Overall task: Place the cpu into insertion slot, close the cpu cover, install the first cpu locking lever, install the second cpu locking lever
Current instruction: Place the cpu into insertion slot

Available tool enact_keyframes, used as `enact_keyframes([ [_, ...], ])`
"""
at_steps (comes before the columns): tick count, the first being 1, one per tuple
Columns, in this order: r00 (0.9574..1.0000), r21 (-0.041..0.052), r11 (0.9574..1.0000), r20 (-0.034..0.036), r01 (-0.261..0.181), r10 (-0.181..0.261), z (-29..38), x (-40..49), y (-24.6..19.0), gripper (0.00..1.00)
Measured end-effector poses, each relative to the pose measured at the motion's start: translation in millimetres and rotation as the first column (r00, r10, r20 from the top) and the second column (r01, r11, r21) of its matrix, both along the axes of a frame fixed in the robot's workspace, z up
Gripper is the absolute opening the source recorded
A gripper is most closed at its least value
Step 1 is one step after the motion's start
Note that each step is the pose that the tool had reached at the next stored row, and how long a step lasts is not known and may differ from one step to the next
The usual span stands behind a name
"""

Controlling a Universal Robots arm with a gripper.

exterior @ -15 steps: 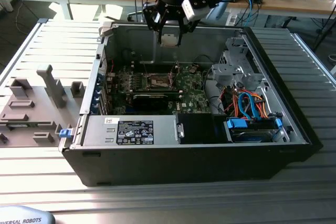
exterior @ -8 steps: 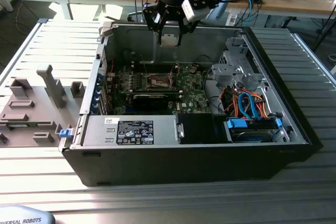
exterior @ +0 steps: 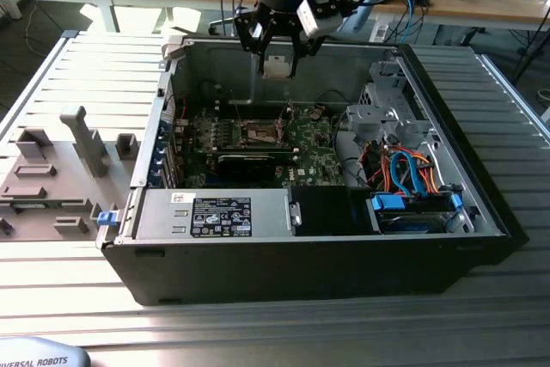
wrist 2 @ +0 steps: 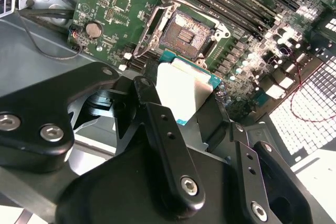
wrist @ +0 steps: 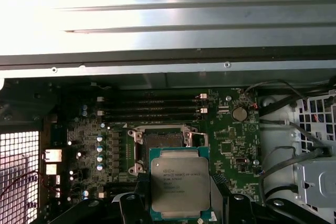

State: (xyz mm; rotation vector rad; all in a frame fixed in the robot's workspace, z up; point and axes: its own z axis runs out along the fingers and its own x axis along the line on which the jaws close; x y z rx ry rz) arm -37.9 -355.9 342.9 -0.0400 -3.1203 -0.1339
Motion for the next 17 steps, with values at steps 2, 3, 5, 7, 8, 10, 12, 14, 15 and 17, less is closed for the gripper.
enact_keyframes([
  [2,1.0000,0.0000,1.0000,0.0000,0.000,0.000,-0.3,0.0,0.0,0.54],
  [3,1.0000,-0.0001,1.0000,0.0000,0.000,0.000,-0.5,0.0,0.0,0.54],
  [5,1.0000,-0.0001,1.0000,0.0000,0.000,0.000,-1.0,0.0,0.0,0.54],
  [7,1.0000,-0.0001,1.0000,-0.0001,0.000,0.000,-1.5,0.0,0.0,0.54],
  [8,1.0000,-0.0001,1.0000,0.0000,0.000,0.000,-1.6,0.0,0.0,0.54],
  [10,1.0000,-0.0001,1.0000,0.0000,0.000,0.000,-2.0,0.0,0.0,0.54],
  [12,1.0000,-0.0001,1.0000,0.0000,0.000,0.000,-2.6,0.0,0.0,0.54],
  [14,1.0000,-0.0001,1.0000,0.0000,0.000,0.000,-3.0,0.0,0.0,0.54],
  [15,1.0000,-0.0001,1.0000,0.0000,0.000,0.000,-3.2,0.0,0.0,0.54],
  [17,1.0000,-0.0001,1.0000,0.0000,0.000,0.000,-4.0,0.0,0.0,0.54],
])
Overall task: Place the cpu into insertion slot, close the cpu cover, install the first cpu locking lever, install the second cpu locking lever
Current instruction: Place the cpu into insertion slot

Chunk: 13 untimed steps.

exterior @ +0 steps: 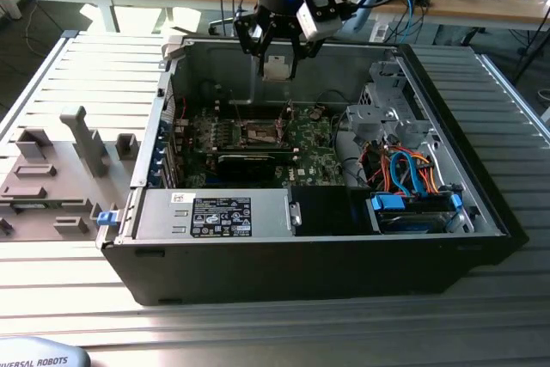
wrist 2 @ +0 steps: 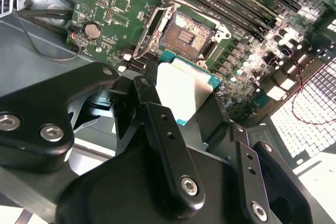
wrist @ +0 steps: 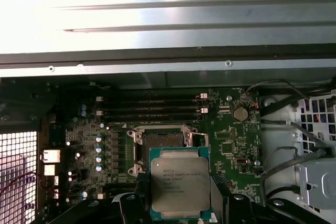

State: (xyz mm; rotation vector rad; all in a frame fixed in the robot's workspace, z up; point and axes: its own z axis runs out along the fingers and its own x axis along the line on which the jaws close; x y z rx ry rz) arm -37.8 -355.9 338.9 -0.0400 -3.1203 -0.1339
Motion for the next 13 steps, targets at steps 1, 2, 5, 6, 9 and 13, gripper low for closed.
enact_keyframes([
  [1,1.0000,-0.0001,1.0000,0.0000,0.000,0.000,-0.1,0.0,0.0,0.54],
  [2,1.0000,0.0000,1.0000,0.0000,0.000,0.000,-0.3,0.0,0.0,0.54],
  [5,1.0000,0.0000,1.0000,0.0000,0.000,0.000,-1.4,0.0,0.0,0.54],
  [6,1.0000,0.0000,1.0000,0.0000,0.000,0.000,-1.6,0.0,0.0,0.54],
  [9,1.0000,-0.0001,1.0000,0.0000,0.000,0.000,-2.3,0.0,0.0,0.54],
  [13,1.0000,0.0000,1.0000,0.0000,0.000,0.000,-3.4,0.0,0.0,0.54],
])
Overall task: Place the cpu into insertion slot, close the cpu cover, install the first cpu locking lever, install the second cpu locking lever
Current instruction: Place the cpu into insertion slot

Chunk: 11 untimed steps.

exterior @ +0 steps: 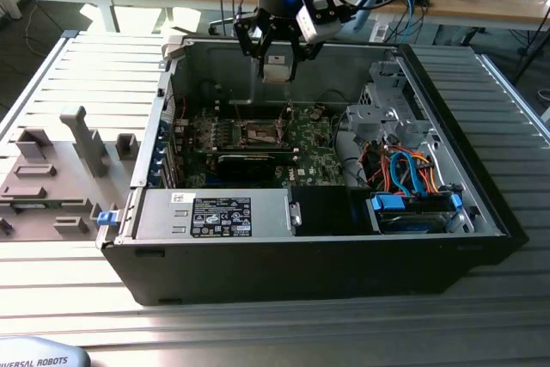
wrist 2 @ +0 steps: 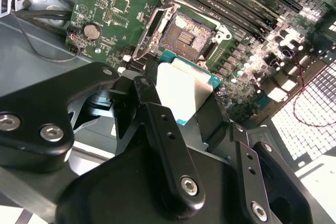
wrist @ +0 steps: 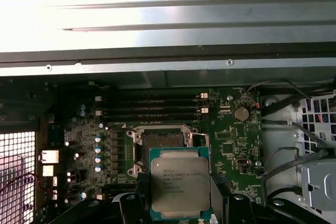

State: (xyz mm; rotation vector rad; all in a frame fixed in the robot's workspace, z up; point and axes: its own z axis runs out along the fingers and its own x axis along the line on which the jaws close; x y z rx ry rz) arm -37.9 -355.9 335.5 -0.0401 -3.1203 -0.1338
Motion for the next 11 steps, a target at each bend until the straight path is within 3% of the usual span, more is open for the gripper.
enact_keyframes([
  [11,1.0000,0.0000,1.0000,0.0000,0.000,0.000,-2.4,0.0,0.0,0.54],
])
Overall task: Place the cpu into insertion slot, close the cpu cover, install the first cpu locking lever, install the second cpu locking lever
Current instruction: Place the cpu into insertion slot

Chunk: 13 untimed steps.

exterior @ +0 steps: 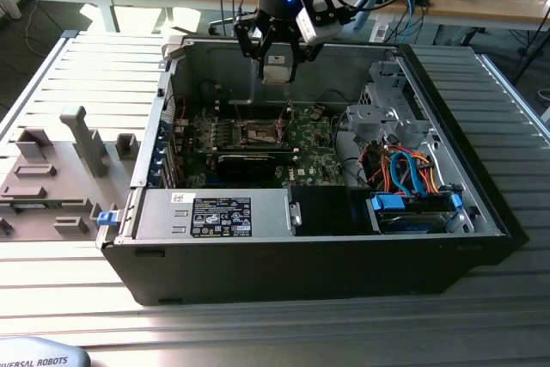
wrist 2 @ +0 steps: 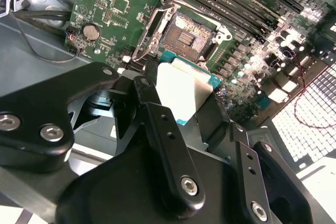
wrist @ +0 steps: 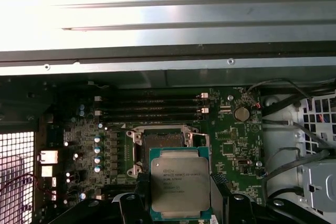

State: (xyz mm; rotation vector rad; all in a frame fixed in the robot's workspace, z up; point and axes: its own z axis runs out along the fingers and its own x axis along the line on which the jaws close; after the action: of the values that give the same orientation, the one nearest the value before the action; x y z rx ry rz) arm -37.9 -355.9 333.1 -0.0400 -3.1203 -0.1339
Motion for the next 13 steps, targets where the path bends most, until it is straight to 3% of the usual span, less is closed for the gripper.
enact_keyframes([
  [13,1.0000,0.0000,1.0000,0.0000,0.000,0.000,-2.5,0.0,0.0,0.54],
])
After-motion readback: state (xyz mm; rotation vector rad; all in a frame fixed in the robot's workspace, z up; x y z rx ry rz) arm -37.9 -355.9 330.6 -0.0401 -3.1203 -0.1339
